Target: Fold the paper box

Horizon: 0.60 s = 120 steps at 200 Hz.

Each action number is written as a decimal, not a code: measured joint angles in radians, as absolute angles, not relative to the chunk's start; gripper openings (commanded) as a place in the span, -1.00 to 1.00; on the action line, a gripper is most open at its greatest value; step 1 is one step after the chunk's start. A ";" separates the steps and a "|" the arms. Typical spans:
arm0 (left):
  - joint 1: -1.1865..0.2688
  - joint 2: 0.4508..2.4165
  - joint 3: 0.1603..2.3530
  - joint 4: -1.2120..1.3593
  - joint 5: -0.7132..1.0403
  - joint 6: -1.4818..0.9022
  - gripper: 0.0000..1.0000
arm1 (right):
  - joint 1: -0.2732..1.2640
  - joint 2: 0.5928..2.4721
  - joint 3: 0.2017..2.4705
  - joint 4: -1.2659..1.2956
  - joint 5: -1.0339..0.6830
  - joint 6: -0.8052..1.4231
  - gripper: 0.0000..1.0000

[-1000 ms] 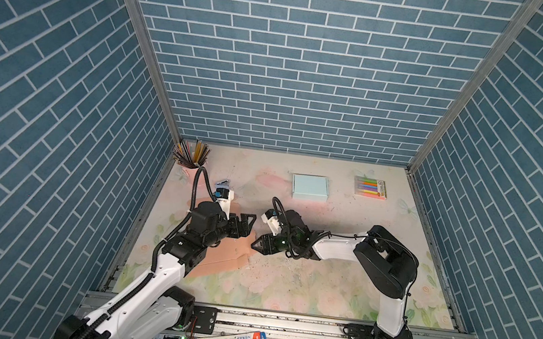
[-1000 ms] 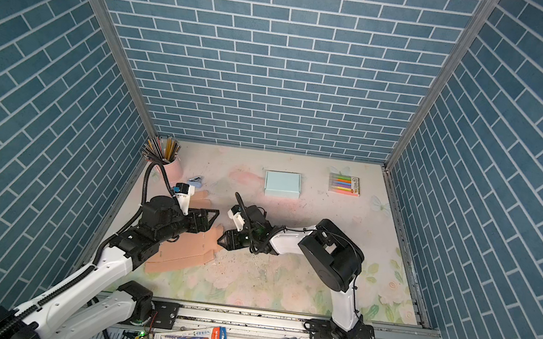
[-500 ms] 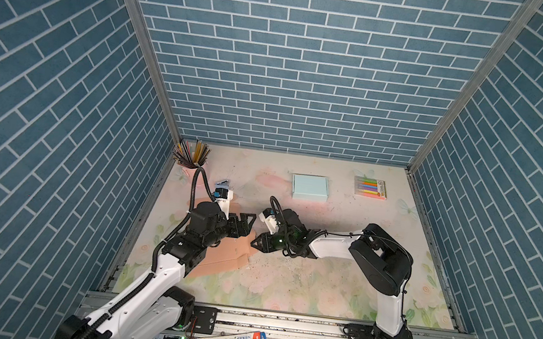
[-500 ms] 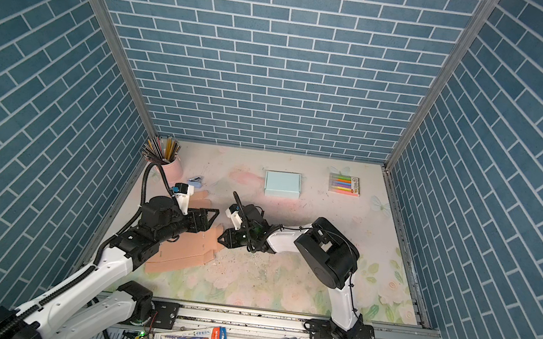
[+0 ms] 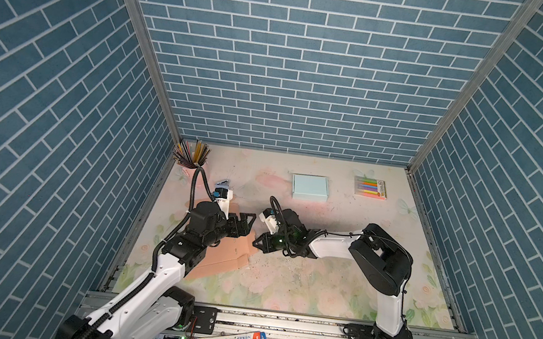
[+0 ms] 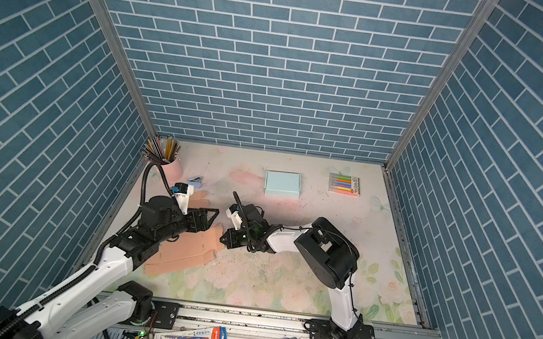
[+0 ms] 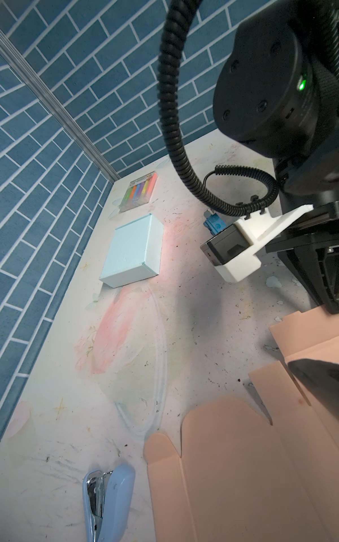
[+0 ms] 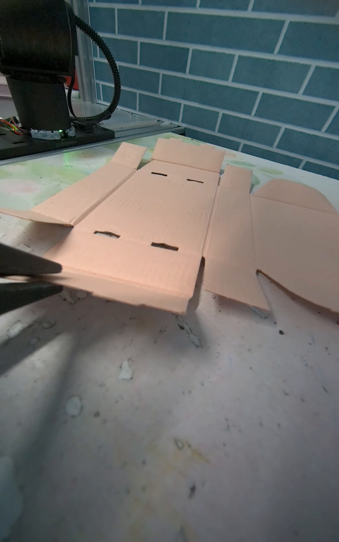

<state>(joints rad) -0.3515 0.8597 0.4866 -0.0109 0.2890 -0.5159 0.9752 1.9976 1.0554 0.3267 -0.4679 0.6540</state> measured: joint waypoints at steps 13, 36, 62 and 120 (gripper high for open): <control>-0.349 0.853 0.476 -0.010 0.289 -0.516 0.76 | 0.975 1.998 1.055 0.329 -0.468 0.654 -0.86; -0.343 0.853 0.467 -0.010 0.294 -0.516 0.76 | 0.975 1.998 1.055 0.330 -0.467 0.654 -0.89; -0.342 0.854 0.466 -0.009 0.300 -0.518 0.77 | 0.975 1.998 1.055 0.329 -0.467 0.652 -0.90; -0.340 0.858 0.459 -0.006 0.311 -0.520 0.76 | 0.952 1.945 1.003 0.311 -0.460 0.638 -0.92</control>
